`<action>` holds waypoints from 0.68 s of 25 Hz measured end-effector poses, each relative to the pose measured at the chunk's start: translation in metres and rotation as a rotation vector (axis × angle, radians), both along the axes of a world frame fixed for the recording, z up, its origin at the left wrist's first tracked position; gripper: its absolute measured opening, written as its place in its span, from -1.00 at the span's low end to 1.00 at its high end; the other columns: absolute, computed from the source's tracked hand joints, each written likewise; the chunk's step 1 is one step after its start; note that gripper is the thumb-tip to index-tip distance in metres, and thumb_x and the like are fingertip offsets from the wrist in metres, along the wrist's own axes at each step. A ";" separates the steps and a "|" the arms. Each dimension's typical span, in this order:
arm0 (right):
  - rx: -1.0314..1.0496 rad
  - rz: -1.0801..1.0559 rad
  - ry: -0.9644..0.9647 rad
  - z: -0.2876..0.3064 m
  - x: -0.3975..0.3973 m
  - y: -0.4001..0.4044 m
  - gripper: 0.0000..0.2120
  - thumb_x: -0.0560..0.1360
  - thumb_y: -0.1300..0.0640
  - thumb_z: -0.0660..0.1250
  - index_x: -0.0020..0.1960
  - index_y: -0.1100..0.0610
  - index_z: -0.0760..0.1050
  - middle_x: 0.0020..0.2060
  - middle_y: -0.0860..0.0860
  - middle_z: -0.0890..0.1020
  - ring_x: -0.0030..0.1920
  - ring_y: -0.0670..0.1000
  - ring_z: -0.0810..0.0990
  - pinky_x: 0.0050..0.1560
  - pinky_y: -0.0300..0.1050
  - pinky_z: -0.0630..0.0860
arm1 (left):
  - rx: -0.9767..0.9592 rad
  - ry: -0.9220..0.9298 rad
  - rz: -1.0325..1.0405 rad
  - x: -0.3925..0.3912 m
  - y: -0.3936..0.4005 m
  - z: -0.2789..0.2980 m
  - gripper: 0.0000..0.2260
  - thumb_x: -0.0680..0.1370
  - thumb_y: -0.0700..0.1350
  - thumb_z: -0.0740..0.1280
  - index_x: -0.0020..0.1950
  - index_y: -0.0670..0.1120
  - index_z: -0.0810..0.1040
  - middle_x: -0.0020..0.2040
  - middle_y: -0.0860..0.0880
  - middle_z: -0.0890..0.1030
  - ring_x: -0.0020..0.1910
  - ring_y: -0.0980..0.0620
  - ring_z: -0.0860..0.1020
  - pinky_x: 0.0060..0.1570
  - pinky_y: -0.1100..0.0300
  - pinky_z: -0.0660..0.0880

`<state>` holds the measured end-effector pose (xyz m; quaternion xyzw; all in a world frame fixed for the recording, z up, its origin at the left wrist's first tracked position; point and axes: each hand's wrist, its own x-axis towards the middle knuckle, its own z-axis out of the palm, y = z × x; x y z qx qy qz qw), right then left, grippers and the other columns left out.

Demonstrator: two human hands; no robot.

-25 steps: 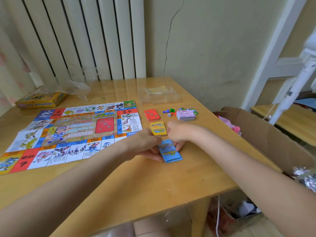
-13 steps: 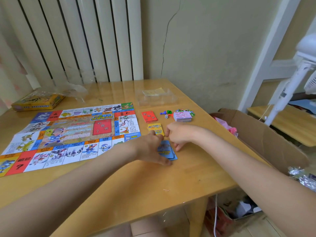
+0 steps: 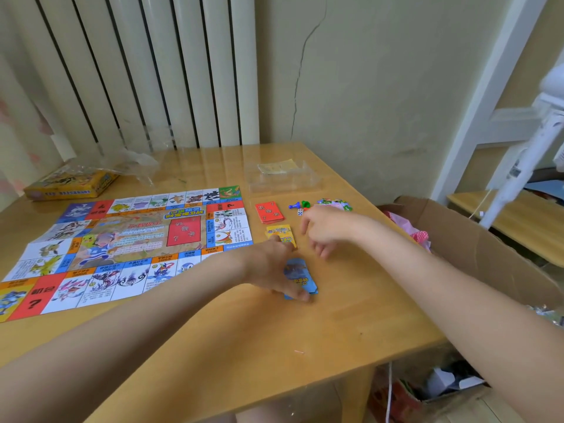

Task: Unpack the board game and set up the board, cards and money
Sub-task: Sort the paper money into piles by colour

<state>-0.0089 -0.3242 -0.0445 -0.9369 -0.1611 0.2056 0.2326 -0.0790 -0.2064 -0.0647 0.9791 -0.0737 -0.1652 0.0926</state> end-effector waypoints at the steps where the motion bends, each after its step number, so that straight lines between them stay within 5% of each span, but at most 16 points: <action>1: -0.031 -0.038 -0.113 0.004 0.015 -0.004 -0.78 0.53 0.35 0.05 0.01 0.27 0.46 -0.12 0.23 0.55 -0.16 0.20 0.56 -0.20 -0.08 0.51 | -0.032 -0.024 0.010 0.005 0.002 0.006 -0.37 0.46 0.15 0.37 0.40 -0.13 0.28 0.28 -0.06 0.38 -0.12 0.03 0.55 0.07 0.14 0.47; 4: -0.042 -0.225 -0.368 0.008 0.061 -0.021 -0.84 0.51 0.29 0.16 -0.25 0.23 0.39 -0.11 0.19 0.45 -0.12 0.17 0.46 -0.17 -0.09 0.39 | -0.281 -0.198 0.144 0.036 0.004 0.016 -0.65 0.56 -0.05 0.28 0.27 -0.20 0.43 0.15 -0.13 0.57 -0.08 -0.06 0.57 0.03 0.19 0.49; 6: -0.060 -0.317 -0.372 -0.001 0.077 -0.028 -0.86 0.53 0.21 0.23 -0.10 0.29 0.46 0.04 0.24 0.50 0.03 0.23 0.50 -0.08 -0.08 0.40 | -0.704 -0.146 0.376 0.065 -0.002 0.013 -0.82 0.57 -0.17 0.23 0.11 -0.24 0.49 -0.03 -0.18 0.58 -0.12 -0.10 0.56 0.06 0.10 0.54; 9: -0.121 -0.310 -0.301 -0.017 0.080 -0.030 -0.65 0.52 0.06 0.29 0.17 0.30 0.45 0.21 0.23 0.49 0.21 0.20 0.47 0.00 -0.12 0.40 | -1.162 0.057 0.616 0.098 -0.022 0.006 -0.87 0.58 -0.16 0.21 0.07 -0.20 0.38 -0.12 -0.15 0.41 -0.28 -0.04 0.41 -0.22 0.22 0.46; 13: -0.110 -0.305 -0.309 -0.026 0.086 -0.026 -0.55 0.45 0.01 0.39 0.20 0.27 0.42 0.21 0.19 0.49 0.24 0.17 0.44 -0.08 -0.15 0.30 | -1.289 0.142 0.691 0.115 -0.039 0.002 -0.89 0.61 -0.16 0.15 -0.06 -0.18 0.38 -0.25 -0.09 0.41 -0.37 0.03 0.42 -0.48 0.29 0.43; 17: -0.085 -0.333 -0.194 -0.024 0.096 -0.020 -0.53 0.42 0.07 0.42 0.23 0.25 0.39 0.21 0.15 0.50 0.24 0.16 0.46 0.01 -0.09 0.40 | -1.299 0.165 0.705 0.120 -0.038 0.005 -0.86 0.62 -0.15 0.14 0.11 -0.19 0.30 -0.13 -0.13 0.44 -0.33 0.02 0.46 -0.57 0.34 0.44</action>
